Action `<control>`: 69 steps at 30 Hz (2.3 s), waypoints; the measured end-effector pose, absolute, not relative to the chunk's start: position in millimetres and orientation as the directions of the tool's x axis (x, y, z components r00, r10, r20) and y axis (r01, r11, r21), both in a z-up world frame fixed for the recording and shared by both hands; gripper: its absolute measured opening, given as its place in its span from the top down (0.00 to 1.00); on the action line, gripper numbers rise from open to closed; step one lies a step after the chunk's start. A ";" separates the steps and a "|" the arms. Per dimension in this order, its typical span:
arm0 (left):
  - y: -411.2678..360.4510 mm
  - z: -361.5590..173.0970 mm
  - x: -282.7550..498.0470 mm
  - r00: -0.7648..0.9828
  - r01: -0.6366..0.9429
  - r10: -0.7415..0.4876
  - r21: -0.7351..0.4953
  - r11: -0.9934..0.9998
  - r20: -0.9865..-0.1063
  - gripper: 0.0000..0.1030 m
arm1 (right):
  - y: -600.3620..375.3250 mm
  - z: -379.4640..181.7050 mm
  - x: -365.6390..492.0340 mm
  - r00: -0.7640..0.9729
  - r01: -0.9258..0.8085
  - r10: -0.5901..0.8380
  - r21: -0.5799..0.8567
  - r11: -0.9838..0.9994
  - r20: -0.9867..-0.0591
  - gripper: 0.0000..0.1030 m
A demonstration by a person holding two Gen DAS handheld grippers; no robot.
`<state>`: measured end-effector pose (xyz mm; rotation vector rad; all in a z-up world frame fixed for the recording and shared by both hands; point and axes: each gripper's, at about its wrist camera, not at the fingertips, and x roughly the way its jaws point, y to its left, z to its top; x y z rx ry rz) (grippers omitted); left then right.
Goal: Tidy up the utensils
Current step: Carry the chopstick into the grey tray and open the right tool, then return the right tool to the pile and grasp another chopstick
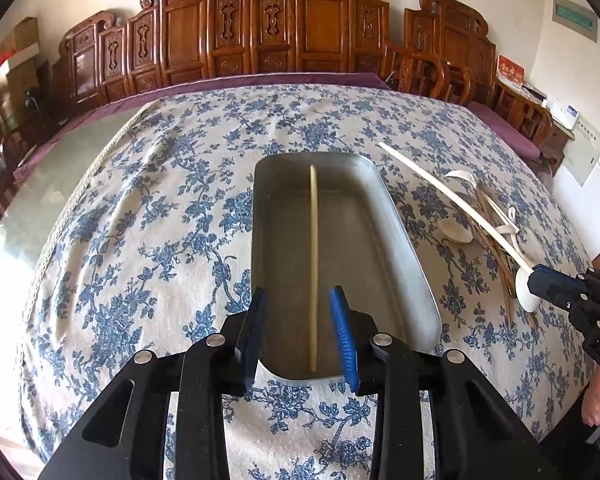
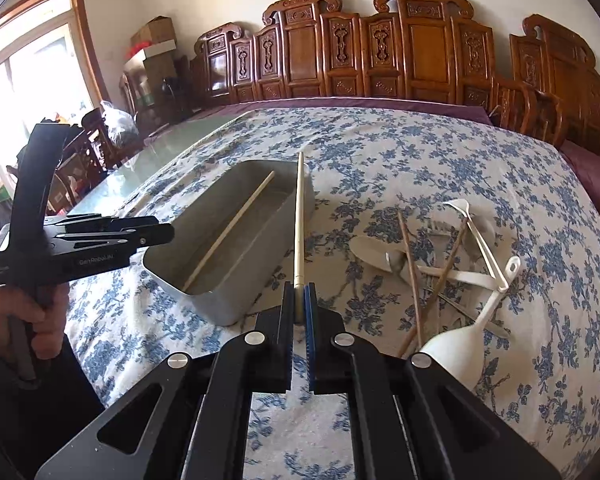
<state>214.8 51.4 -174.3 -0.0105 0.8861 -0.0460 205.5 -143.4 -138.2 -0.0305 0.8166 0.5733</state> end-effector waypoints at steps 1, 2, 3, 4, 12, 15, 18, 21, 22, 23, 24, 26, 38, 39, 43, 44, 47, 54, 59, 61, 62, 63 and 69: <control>54.0 -172.7 214.3 0.635 0.035 -0.048 -0.034 0.999 -0.771 0.70 | -139.4 -136.9 206.1 0.538 -0.498 0.471 0.187 0.847 -0.699 0.94; 56.3 -171.2 214.0 0.639 0.034 -0.051 -0.038 0.999 -0.768 0.70 | -136.2 -135.8 206.8 0.535 -0.499 0.472 0.188 0.846 -0.701 0.94; 58.6 -169.3 213.3 0.644 0.032 -0.052 -0.041 0.999 -0.764 0.70 | -130.3 -134.3 208.2 0.527 -0.502 0.475 0.194 0.843 -0.705 0.94; 62.2 -166.3 212.2 0.651 0.029 -0.051 -0.041 0.999 -0.758 0.70 | -126.6 -133.6 209.1 0.523 -0.503 0.478 0.197 0.842 -0.706 0.94; 86.1 -157.7 207.5 0.671 0.011 -0.047 -0.054 0.998 -0.740 0.70 | -82.2 -139.1 229.3 0.465 -0.490 0.458 0.211 0.846 -0.757 0.94; 94.3 -156.9 206.8 0.673 0.003 -0.050 -0.065 0.998 -0.738 0.70 | -67.4 -144.6 239.5 0.442 -0.475 0.439 0.211 0.854 -0.783 0.94; 99.8 -155.3 206.0 0.676 -0.002 -0.052 -0.073 0.997 -0.735 0.70 | -56.3 -147.7 247.4 0.427 -0.468 0.428 0.211 0.858 -0.796 0.94; 103.6 -153.4 205.2 0.682 -0.006 -0.050 -0.073 0.997 -0.730 0.70 | -44.5 -151.3 252.2 0.415 -0.466 0.423 0.211 0.859 -0.806 0.94; 104.5 -152.9 205.2 0.683 -0.006 -0.052 -0.077 0.997 -0.729 0.70 | -42.2 -152.6 253.7 0.408 -0.466 0.425 0.216 0.858 -0.808 0.94; 105.3 -152.6 205.3 0.683 -0.007 -0.053 -0.080 0.997 -0.728 0.70 | -39.3 -153.8 254.6 0.404 -0.467 0.423 0.215 0.858 -0.811 0.94; 106.0 -152.0 204.7 0.684 -0.009 -0.055 -0.084 0.996 -0.727 0.70 | -37.2 -154.6 254.9 0.404 -0.468 0.419 0.210 0.859 -0.813 0.94; 107.1 -151.3 204.6 0.686 -0.010 -0.058 -0.089 0.996 -0.725 0.70 | -32.6 -157.2 255.0 0.405 -0.473 0.410 0.197 0.859 -0.818 0.94; 101.2 -151.1 205.0 0.686 -0.001 -0.065 -0.090 0.996 -0.724 0.70 | -33.7 -156.7 247.9 0.407 -0.521 0.462 0.215 0.826 -0.788 0.91; 100.0 -150.6 205.0 0.687 0.001 -0.067 -0.091 0.996 -0.723 0.70 | -35.6 -155.2 247.3 0.408 -0.524 0.468 0.219 0.823 -0.784 0.87; 89.6 -148.3 205.8 0.693 0.016 -0.074 -0.087 0.996 -0.717 0.70 | -41.1 -152.0 247.4 0.406 -0.529 0.487 0.235 0.815 -0.773 0.86; 87.4 -148.0 205.7 0.695 0.019 -0.075 -0.086 0.996 -0.716 0.70 | -42.1 -150.6 247.3 0.410 -0.532 0.488 0.233 0.814 -0.771 0.86; 79.6 -147.8 206.5 0.693 0.031 -0.085 -0.087 0.996 -0.716 0.70 | -55.7 -141.7 245.5 0.436 -0.530 0.498 0.234 0.815 -0.750 0.86; 48.1 -147.4 205.3 0.694 0.091 -0.121 -0.080 0.993 -0.710 0.63 | -124.9 -124.9 236.1 0.532 -0.466 0.438 0.181 0.866 -0.725 0.86; 21.4 -149.0 204.1 0.688 0.141 -0.157 -0.081 0.987 -0.708 0.63 | -188.2 -128.5 234.5 0.596 -0.369 0.313 0.095 0.925 -0.740 0.86; 12.2 -151.5 203.6 0.683 0.157 -0.168 -0.082 0.984 -0.711 0.63 | -209.0 -134.8 236.6 0.604 -0.334 0.274 0.074 0.940 -0.749 0.85; 8.4 -153.1 202.9 0.681 0.165 -0.174 -0.083 0.983 -0.711 0.63 | -215.2 -138.0 237.8 0.605 -0.324 0.266 0.074 0.943 -0.751 0.85; 3.9 -155.0 202.6 0.678 0.172 -0.176 -0.078 0.982 -0.713 0.63 | -223.6 -141.9 239.9 0.606 -0.310 0.256 0.073 0.948 -0.753 0.84; -11.9 -163.2 202.8 0.675 0.185 -0.171 -0.059 0.981 -0.718 0.63 | -232.8 -162.0 249.8 0.593 -0.292 0.262 0.099 0.951 -0.761 0.81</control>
